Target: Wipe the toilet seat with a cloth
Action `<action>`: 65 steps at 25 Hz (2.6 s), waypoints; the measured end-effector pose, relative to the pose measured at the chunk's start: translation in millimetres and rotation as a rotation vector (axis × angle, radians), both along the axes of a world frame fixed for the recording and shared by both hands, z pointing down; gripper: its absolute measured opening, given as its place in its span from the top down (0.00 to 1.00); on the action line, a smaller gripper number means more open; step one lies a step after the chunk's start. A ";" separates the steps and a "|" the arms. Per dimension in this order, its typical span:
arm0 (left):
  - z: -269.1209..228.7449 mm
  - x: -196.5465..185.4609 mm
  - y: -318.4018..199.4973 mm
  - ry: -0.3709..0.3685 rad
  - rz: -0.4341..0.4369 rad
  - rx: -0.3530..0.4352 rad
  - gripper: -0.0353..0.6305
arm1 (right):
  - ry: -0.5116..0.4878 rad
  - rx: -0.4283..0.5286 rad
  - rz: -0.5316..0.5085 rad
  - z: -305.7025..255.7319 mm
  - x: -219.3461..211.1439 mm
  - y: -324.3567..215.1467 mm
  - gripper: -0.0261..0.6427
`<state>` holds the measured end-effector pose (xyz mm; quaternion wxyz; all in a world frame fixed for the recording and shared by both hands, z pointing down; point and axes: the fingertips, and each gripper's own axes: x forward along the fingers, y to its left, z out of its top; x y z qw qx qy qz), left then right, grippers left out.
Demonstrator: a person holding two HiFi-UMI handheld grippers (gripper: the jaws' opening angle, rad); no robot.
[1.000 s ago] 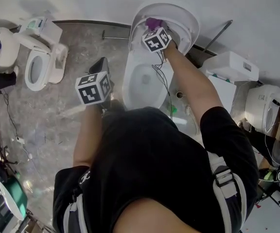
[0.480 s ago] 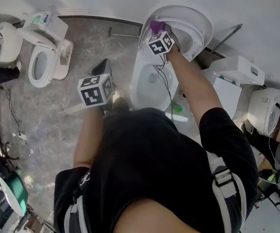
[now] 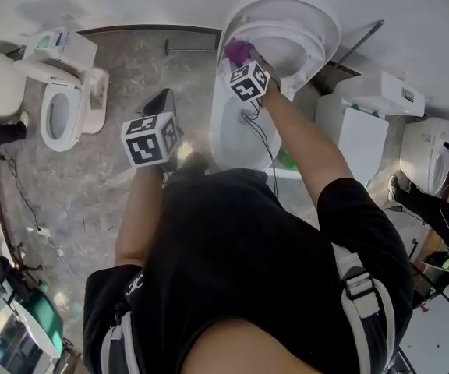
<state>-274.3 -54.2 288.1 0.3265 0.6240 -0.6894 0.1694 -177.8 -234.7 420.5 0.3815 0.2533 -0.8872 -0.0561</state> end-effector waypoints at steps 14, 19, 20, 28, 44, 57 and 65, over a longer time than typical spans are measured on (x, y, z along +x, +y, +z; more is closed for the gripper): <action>37.9 -44.1 -6.4 0.008 0.016 -0.080 0.93 | 0.060 0.023 0.106 41.7 -25.0 -35.8 0.89; 58.0 -45.4 -12.8 0.045 0.042 -0.095 0.93 | 0.071 0.045 0.091 50.6 -36.6 -42.1 0.89; 62.0 -45.5 -13.8 0.053 0.050 -0.099 0.93 | 0.071 0.055 0.088 52.3 -38.0 -41.2 0.89; 102.7 -51.6 -30.1 0.089 0.105 -0.139 0.93 | 0.100 0.008 0.095 101.7 -47.4 -36.7 0.89; 170.2 -60.8 -46.3 0.111 0.173 -0.182 0.93 | 0.150 -0.027 0.119 170.4 -50.5 -16.3 0.89; 213.6 -42.5 -35.3 0.151 0.188 -0.223 0.93 | 0.231 -0.072 0.180 227.8 -16.5 -7.4 0.89; 245.2 -57.7 -41.4 0.148 0.203 -0.230 0.93 | 0.211 -0.067 0.182 260.5 -40.8 -19.5 0.89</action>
